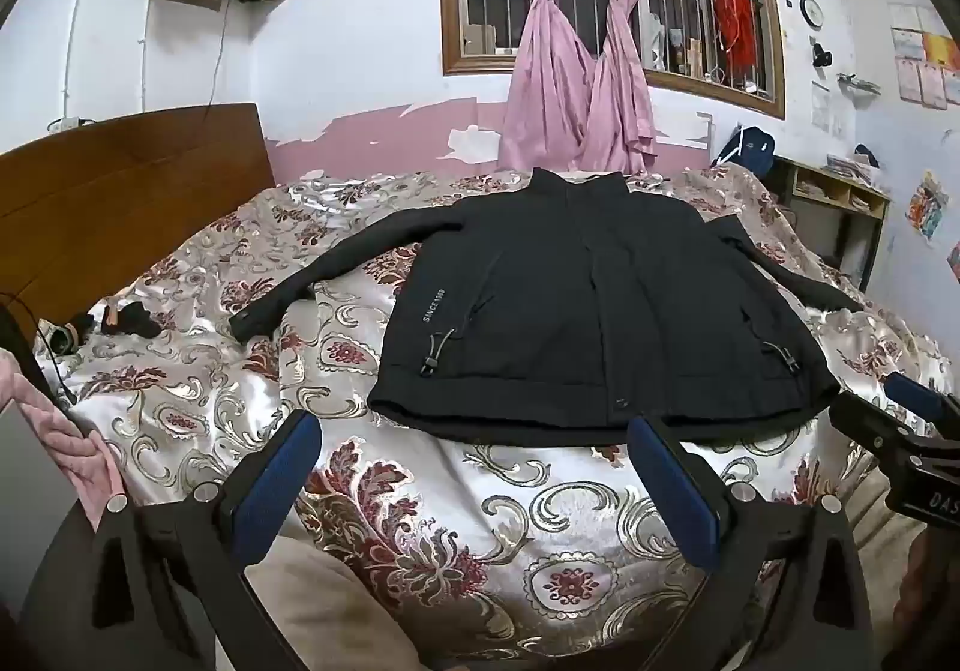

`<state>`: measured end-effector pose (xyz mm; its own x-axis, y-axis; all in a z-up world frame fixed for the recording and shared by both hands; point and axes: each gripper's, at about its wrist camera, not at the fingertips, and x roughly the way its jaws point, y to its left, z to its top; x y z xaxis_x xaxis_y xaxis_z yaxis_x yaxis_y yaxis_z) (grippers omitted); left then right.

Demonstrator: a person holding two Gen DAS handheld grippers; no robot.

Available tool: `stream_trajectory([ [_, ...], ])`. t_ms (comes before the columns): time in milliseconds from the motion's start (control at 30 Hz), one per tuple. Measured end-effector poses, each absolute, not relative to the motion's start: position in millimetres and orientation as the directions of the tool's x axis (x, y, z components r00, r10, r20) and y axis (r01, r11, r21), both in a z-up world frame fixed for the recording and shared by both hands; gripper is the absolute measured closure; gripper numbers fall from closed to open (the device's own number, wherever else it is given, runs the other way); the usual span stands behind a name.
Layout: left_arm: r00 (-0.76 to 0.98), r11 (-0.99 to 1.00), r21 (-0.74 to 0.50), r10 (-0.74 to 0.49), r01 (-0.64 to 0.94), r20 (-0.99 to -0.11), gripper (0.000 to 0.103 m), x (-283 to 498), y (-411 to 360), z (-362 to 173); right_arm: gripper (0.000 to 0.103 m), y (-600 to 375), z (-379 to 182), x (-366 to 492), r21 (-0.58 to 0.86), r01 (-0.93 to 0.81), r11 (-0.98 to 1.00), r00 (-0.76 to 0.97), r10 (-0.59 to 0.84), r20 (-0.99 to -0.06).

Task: Fold large clothes

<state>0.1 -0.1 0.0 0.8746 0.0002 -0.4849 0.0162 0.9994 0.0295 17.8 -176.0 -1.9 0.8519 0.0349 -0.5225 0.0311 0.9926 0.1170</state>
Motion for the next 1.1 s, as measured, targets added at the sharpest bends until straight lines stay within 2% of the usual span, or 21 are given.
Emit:
stream_trajectory([
  [1100,0.878,0.999,0.039,0.002,0.019,-0.478,0.0,-0.3,-0.8,-0.2,0.001,-172.9,-1.3,17.8,0.121,0.03,0.992,0.857,0.037,-0.514],
])
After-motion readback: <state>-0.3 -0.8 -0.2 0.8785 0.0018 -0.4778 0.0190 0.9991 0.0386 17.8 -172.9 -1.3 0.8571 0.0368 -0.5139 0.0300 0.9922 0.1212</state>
